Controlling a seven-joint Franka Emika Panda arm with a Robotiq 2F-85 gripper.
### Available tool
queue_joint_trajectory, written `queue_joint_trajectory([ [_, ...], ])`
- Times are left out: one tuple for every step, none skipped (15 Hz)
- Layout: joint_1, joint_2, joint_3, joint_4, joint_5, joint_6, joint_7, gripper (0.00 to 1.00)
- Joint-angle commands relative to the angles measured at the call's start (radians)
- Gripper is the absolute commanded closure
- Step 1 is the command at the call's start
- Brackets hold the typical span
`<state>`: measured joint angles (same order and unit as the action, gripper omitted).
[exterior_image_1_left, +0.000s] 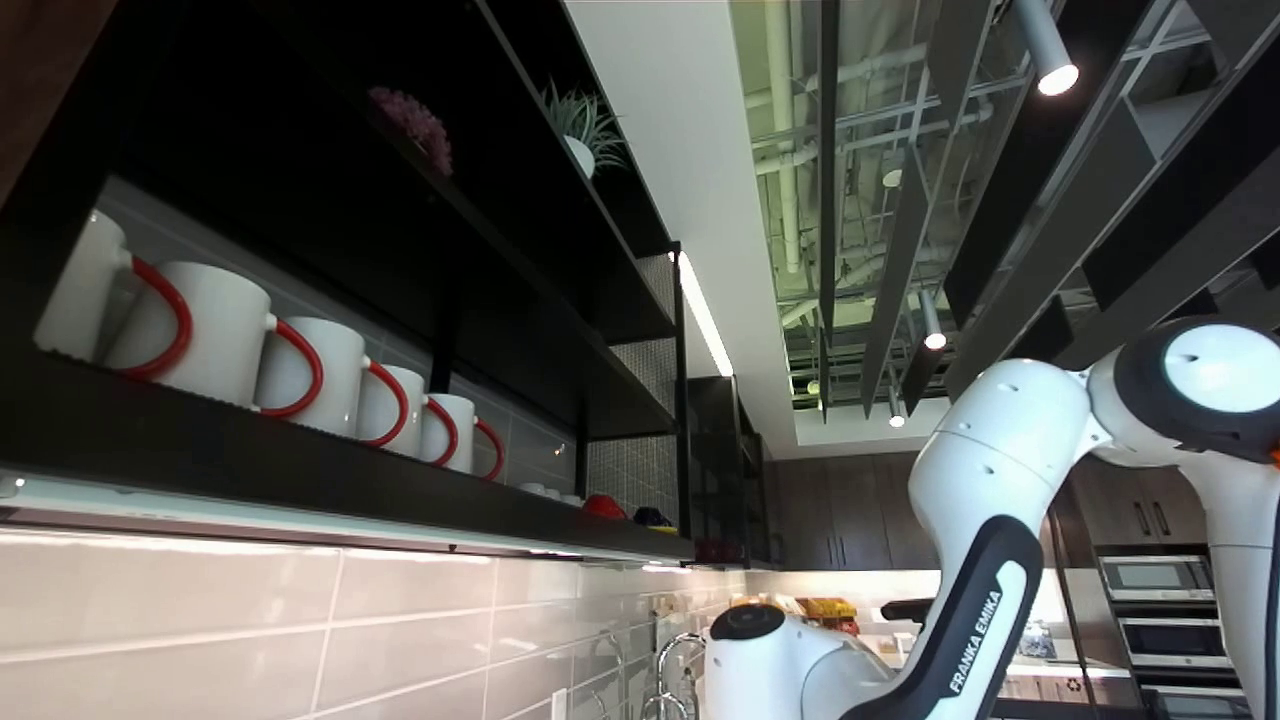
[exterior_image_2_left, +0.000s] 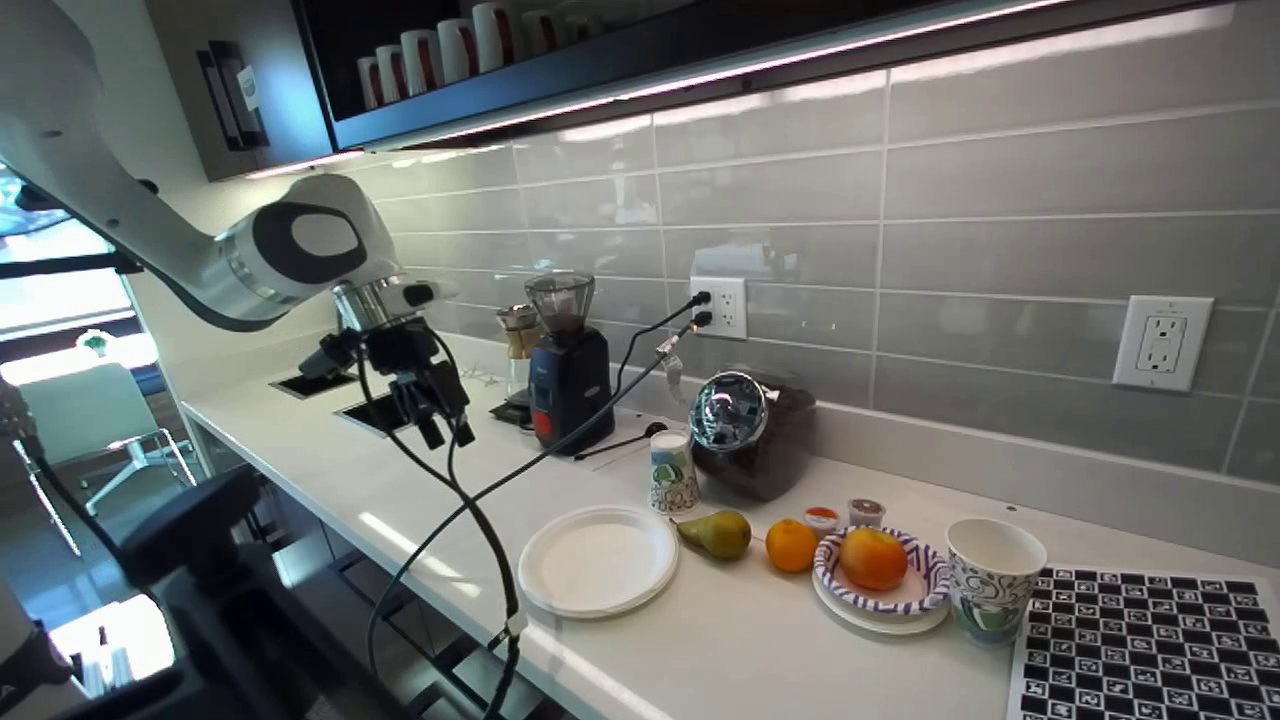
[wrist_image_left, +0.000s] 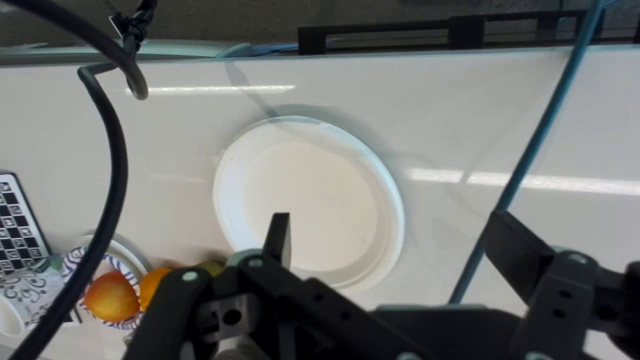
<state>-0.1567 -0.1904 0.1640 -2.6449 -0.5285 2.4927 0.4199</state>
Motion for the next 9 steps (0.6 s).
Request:
queue_joint_trajectory([
  [-0.031, 0.119, -0.031, 0.056, -0.188, 0.031, 0.194, 0.00],
  [-0.026, 0.148, -0.049, 0.068, -0.224, 0.033, 0.235, 0.00],
  [-0.016, 0.184, -0.069, 0.085, -0.252, 0.033, 0.269, 0.00],
  [-0.003, 0.215, -0.088, 0.100, -0.264, 0.033, 0.288, 0.00],
  [0.009, 0.250, -0.105, 0.117, -0.275, 0.038, 0.305, 0.00],
  [0.024, 0.287, -0.119, 0.135, -0.273, 0.039, 0.309, 0.00],
  [0.040, 0.321, -0.132, 0.154, -0.276, 0.034, 0.318, 0.00],
  [0.056, 0.358, -0.143, 0.174, -0.269, 0.035, 0.316, 0.00],
  [0.072, 0.392, -0.156, 0.193, -0.260, 0.040, 0.313, 0.00],
])
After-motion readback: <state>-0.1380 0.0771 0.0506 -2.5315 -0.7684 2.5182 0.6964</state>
